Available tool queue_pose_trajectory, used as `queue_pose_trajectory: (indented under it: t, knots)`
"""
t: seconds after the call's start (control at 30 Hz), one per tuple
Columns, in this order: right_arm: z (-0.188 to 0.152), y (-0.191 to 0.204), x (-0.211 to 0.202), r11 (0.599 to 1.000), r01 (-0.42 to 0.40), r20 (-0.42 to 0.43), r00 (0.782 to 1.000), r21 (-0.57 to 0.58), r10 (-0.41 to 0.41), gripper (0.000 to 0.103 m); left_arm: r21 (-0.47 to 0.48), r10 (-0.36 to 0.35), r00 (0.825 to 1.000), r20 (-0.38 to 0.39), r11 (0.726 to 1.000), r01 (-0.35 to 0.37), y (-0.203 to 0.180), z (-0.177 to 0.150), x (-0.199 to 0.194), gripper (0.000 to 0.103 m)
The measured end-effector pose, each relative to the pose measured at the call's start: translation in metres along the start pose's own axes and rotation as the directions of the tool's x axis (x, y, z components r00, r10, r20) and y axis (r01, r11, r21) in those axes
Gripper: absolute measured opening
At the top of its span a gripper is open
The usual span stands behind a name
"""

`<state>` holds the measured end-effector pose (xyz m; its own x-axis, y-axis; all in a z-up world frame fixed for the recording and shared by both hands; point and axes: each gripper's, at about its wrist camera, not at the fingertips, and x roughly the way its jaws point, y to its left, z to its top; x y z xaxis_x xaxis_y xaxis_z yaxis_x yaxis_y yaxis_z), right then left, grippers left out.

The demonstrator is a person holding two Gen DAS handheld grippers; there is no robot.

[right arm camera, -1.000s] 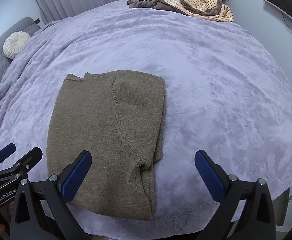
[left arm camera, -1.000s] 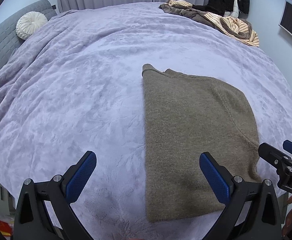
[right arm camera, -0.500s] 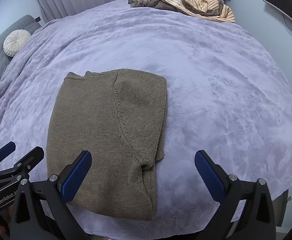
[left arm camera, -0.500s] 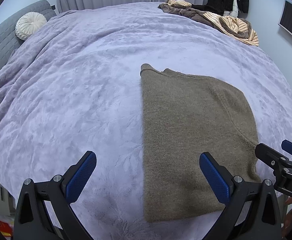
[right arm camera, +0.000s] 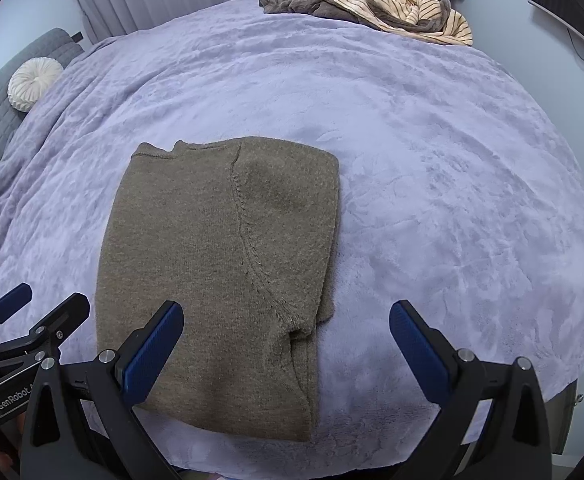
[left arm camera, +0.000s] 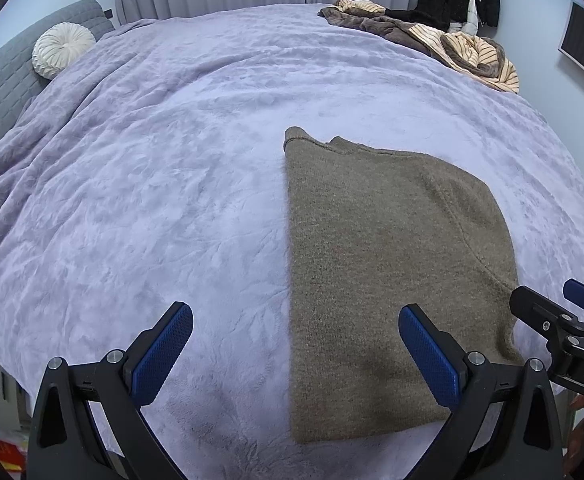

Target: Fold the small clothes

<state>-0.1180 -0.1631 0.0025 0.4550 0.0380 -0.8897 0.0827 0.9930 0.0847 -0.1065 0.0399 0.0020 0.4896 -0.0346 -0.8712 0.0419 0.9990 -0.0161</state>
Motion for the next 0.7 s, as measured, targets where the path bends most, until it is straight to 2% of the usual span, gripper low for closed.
queue_pose_trajectory:
  t: [0.7]
  knots:
    - [0.0027,0.0006,-0.0006,1.000,0.005,-0.004,1.000,-0.005,-0.005,0.102,0.004,0.004,1.000,0.002,1.000,-0.004,-0.0010,-0.0015,0.0002,0.103]
